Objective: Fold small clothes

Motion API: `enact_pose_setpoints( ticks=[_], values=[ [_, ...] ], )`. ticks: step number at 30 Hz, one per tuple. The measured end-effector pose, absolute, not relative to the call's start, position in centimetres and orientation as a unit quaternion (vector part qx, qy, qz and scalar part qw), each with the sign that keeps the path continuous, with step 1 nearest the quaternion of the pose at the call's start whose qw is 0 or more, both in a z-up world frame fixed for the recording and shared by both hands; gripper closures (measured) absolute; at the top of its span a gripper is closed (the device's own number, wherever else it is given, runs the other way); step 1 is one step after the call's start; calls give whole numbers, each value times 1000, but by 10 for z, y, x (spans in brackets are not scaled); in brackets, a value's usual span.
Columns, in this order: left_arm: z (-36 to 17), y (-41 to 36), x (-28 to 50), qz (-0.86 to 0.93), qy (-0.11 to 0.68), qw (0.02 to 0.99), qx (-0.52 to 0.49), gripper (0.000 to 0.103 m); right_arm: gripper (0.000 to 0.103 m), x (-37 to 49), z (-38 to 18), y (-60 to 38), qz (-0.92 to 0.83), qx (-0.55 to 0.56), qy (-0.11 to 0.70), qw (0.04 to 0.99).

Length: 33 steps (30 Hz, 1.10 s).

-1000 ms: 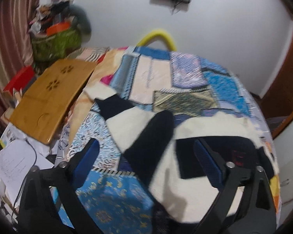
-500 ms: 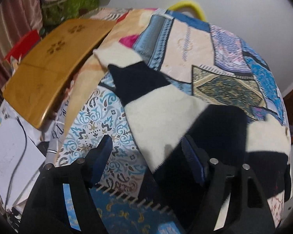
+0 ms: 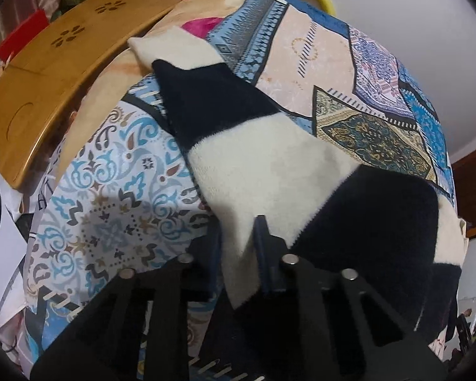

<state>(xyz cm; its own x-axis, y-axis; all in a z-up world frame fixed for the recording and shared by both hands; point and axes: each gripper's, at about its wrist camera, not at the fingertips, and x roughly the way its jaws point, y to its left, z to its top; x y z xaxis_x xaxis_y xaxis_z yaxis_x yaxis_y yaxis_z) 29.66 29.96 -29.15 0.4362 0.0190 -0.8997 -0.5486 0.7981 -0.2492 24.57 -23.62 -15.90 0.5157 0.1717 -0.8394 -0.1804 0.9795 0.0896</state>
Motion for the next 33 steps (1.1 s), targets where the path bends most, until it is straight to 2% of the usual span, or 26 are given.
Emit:
enact_pose_setpoints(
  ticks=[7,9,11,12,14,15,17,25,29,33],
  values=[
    [-266,289,298,165,491,823,-232,89,10,247,-183,-217,136,-2,515,846],
    [-254,283,298,158,483,833,-220,90,22,248,-184,-219,137,5,515,846],
    [-240,275,298,147,474,842,-210,97,47,250,-184,-221,131,4,519,844],
    [-233,271,298,142,470,847,-205,97,52,251,-185,-222,129,2,523,842],
    [-219,261,298,127,460,856,-200,100,67,250,-185,-225,128,1,524,842],
    [-212,256,298,117,454,861,-199,100,70,250,-183,-227,129,3,521,844],
    [-199,242,298,101,443,870,-192,100,81,249,-177,-231,122,6,512,850],
    [-159,201,295,69,418,892,-159,100,85,243,-139,-273,78,20,462,883],
    [-167,208,292,68,435,881,-174,100,85,241,-130,-302,45,26,452,890],
    [-184,231,280,99,450,869,-180,94,85,240,-135,-328,9,37,462,886]
  ],
)
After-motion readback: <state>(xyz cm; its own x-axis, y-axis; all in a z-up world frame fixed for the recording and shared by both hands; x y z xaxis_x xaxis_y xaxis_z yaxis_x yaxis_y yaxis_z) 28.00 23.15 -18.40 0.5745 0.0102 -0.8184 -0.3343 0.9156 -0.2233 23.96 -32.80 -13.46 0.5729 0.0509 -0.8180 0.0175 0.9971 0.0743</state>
